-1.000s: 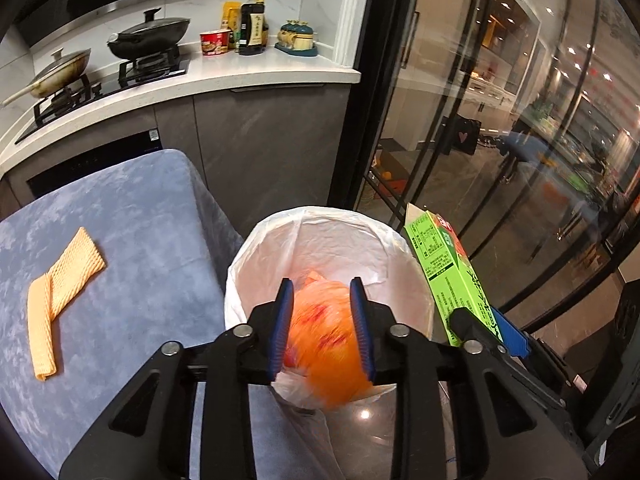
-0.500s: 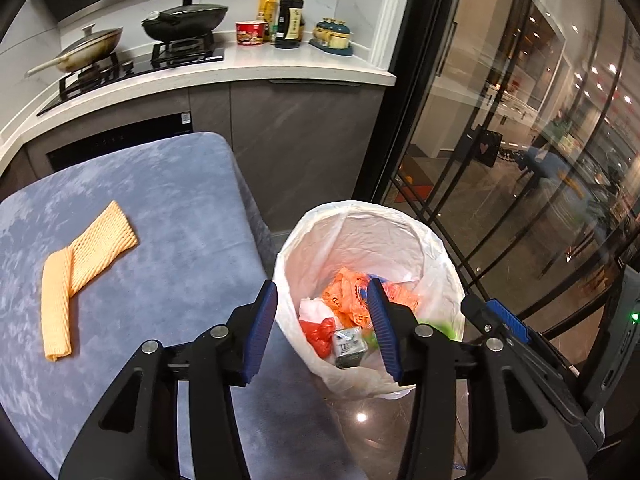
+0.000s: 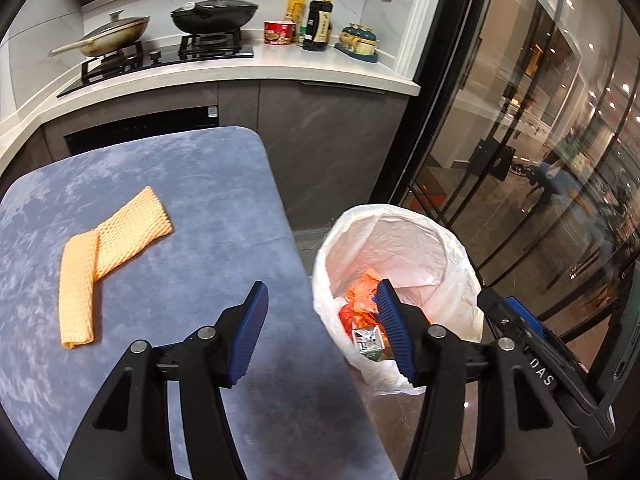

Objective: Collect trash
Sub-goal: 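Return both tools from the bin toward the orange mesh sleeve on the table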

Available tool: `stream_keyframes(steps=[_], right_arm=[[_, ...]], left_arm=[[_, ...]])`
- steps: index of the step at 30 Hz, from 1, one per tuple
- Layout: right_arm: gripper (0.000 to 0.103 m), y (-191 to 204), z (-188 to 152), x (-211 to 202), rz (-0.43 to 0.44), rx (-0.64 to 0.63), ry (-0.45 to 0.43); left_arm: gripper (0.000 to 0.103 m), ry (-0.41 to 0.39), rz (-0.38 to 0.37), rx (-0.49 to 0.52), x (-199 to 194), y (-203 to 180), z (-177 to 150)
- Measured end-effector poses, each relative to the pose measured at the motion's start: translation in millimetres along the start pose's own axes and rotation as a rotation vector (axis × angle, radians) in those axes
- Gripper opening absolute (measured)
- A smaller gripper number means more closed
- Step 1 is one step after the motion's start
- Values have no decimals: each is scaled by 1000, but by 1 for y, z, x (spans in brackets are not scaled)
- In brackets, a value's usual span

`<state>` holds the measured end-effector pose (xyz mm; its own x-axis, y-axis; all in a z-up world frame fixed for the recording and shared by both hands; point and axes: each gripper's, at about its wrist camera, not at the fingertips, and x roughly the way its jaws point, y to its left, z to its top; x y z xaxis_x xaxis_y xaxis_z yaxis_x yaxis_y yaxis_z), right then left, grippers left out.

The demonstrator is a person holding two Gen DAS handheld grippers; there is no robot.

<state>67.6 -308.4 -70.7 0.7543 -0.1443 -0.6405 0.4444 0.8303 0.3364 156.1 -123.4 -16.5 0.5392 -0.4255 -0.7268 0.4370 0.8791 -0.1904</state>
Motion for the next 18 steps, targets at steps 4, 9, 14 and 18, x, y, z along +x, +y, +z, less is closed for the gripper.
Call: stream_keyframes(steps=[4,9,14,18], right_arm=[[57,14,0,-1,6,-18,-2],[57,33,-3,-1,19,-41,-3],[58,52,-8,1,33,-64,4],[58,71,-12,4,45,-87,11]], left_arm=[[55,-11,11,-16,-6,14,-1],[61,-27,30,-42,-14,33,-2],[65,-49,58,-67,-24,56,-3],[66,-52,81,-98,-28,78,-7]])
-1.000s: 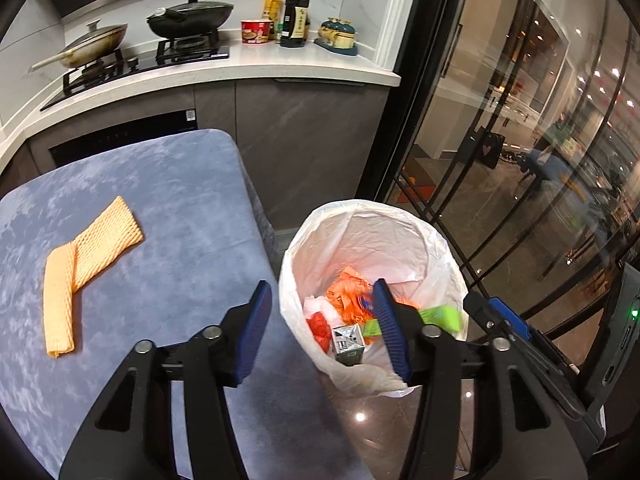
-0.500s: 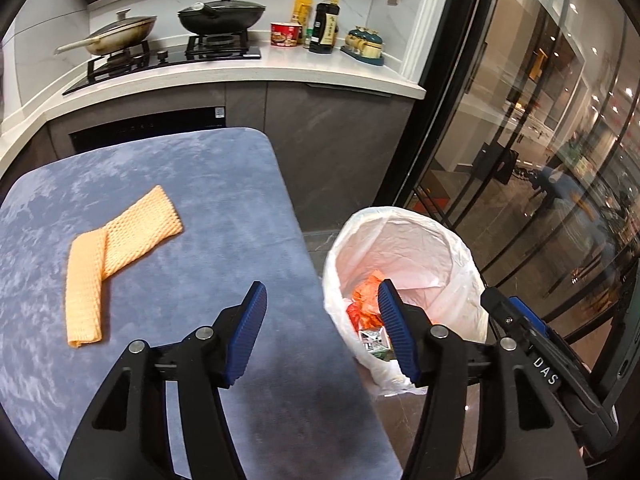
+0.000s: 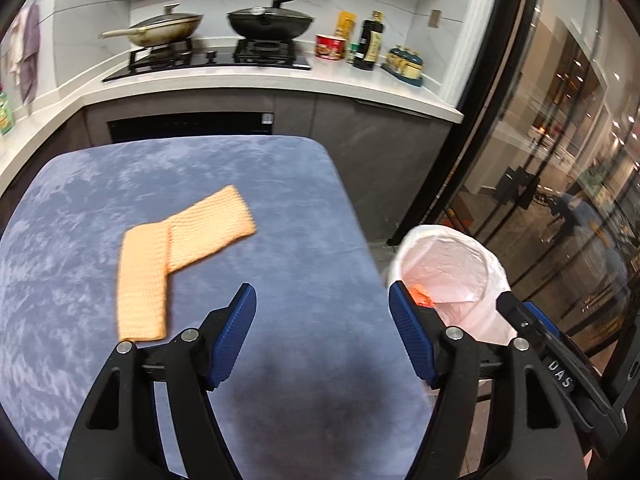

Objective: Collect trash
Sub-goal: 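Return both tools from the bin toward the orange mesh sleeve on the table, then grasp one end of the orange mesh sleeve with the left tool while the right tool grasps the other end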

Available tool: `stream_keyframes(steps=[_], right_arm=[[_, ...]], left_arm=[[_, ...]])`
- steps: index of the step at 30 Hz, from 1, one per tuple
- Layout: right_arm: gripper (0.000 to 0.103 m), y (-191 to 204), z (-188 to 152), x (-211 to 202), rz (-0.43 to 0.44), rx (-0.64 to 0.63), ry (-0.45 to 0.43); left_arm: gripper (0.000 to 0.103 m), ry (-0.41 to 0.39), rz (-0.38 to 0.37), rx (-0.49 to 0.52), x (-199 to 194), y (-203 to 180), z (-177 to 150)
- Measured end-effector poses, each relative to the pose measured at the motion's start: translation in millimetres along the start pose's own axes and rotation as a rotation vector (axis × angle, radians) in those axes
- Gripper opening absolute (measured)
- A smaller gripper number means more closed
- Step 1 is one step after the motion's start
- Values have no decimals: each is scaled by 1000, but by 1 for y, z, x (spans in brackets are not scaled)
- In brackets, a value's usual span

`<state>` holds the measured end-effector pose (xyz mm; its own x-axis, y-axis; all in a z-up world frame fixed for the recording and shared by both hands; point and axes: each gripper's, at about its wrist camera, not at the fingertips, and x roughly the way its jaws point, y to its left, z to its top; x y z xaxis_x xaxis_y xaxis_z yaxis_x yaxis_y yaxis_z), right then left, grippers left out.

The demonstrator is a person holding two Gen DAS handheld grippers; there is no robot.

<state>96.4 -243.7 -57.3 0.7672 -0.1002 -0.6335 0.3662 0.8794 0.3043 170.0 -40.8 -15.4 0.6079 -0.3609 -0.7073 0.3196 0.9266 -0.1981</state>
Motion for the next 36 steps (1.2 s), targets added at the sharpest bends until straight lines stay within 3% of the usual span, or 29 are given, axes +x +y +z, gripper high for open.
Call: stream_keyframes(steps=[8,12,23,36], right_arm=[[58,37,-5,10,25,-43,18],[59,59,-8,16,37,-65,26],[62,103,-18,35,51,-115,59],[63,148,-32,69,70,-169,123]], left_arm=[[69,2,61,-75,-4,54,-2],[80,-8,106,-108,-5,79,-4],[80,83,169,-194,23,142,-21],[78,176,160,-261,58,182,-33]])
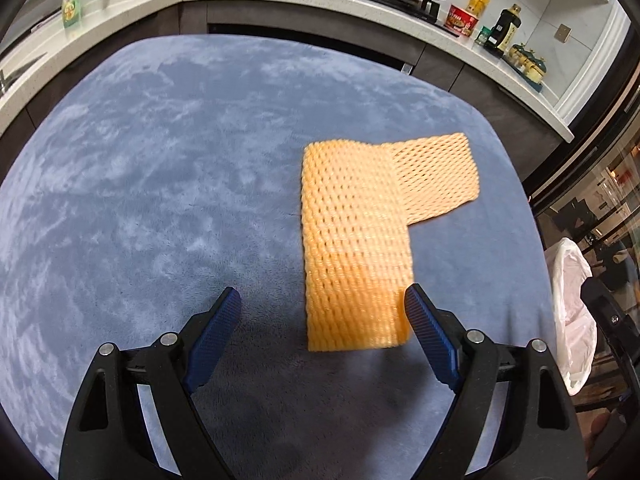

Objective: Collect trash
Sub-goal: 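Grasp one end of the orange mesh sleeve with the left tool while the right tool grasps the other end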

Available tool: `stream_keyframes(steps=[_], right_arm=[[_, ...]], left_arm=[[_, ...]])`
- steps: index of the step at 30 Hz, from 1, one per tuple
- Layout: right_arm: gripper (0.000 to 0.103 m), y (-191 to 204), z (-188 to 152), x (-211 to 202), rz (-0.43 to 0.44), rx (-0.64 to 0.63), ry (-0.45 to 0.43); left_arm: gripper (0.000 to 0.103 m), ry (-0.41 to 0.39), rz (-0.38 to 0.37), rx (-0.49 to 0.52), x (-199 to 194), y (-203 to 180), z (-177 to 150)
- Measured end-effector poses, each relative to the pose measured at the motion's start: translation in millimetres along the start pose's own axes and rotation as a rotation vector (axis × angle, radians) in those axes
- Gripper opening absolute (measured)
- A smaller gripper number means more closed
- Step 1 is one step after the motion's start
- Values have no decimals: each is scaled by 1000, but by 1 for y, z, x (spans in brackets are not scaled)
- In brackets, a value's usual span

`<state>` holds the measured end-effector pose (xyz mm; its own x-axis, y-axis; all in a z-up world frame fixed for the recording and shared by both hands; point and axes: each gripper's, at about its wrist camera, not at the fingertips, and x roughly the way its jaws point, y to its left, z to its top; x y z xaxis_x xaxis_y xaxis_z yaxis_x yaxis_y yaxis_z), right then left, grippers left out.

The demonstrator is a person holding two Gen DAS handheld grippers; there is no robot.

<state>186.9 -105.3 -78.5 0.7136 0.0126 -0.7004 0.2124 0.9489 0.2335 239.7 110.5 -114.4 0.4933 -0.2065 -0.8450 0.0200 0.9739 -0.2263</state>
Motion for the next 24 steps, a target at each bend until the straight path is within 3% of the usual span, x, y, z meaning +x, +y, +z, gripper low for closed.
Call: stream_keyframes(steps=[4,7,9,13,24], right_arm=[[63,13,-1,12,9,-19,21],[63,22,-1,21,13,-32,32],[63,27,-1,26,18,-35,38],[63,37,1,37,27,-45,45],[62,66,13,83,44,-73,72]], left_arm=[[68,6,-5,12,5,1,0],[53,2,-10,28,6,1,0],[29,8,-35,32,6,3,2],[15,-2,-55,21,1,11,6],[12,-64,-26,-56,-20,62,22]])
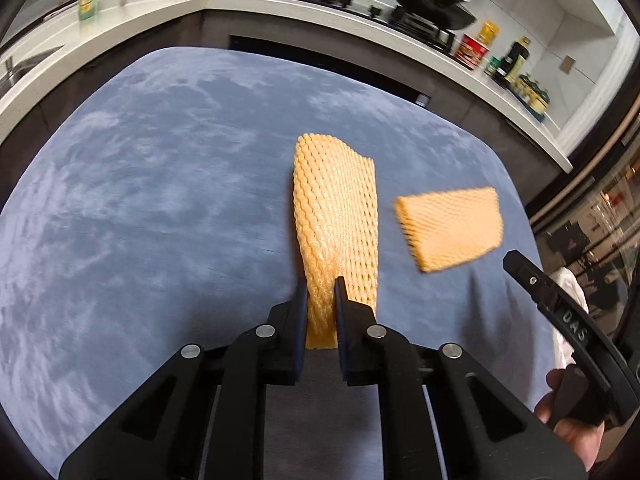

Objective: Collect trash
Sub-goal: 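Grasp one end of the orange mesh sleeve with the left tool while the right tool grasps the other end, then lift the mesh sleeve with both tools and carry it over the bin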

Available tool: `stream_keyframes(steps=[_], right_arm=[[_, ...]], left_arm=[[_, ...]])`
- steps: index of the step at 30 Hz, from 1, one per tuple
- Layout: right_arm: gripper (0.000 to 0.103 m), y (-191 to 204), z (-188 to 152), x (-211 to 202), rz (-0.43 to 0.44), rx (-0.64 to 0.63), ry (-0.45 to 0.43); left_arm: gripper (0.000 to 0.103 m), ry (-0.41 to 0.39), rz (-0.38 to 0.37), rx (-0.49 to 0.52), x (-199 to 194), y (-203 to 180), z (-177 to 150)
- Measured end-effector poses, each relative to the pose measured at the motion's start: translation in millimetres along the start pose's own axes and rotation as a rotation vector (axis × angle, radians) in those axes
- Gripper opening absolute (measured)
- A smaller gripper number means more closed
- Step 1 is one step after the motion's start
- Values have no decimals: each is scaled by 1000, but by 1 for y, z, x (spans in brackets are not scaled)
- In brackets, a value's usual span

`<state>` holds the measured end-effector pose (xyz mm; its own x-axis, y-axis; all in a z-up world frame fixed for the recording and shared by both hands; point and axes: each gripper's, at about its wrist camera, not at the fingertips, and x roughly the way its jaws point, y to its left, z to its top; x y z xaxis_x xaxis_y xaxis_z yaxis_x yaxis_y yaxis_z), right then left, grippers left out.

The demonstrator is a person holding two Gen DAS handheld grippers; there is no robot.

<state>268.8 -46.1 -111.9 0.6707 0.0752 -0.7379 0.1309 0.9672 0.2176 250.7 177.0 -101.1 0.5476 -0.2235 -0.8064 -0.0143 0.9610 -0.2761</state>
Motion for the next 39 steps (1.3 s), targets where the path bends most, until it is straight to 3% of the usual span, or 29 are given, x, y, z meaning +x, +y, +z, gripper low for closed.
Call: stream_keyframes(steps=[9,16,25,30,39], right_arm=[[62,11,0,40,43,46,65],[63,19,6,53,41,38,60],[37,20,13,61,31,44,41],[16,21,10,55,48,35,43],[10,13,5,17,73,33,4]], left_arm=[[12,22,8,-53,12,27,2],[12,20,-5,-57,17,29,6],[12,15,-5,-51,20,27,8],[12,14,1,-49,19,22,10],[12,3,-19,-15,1,0,5]])
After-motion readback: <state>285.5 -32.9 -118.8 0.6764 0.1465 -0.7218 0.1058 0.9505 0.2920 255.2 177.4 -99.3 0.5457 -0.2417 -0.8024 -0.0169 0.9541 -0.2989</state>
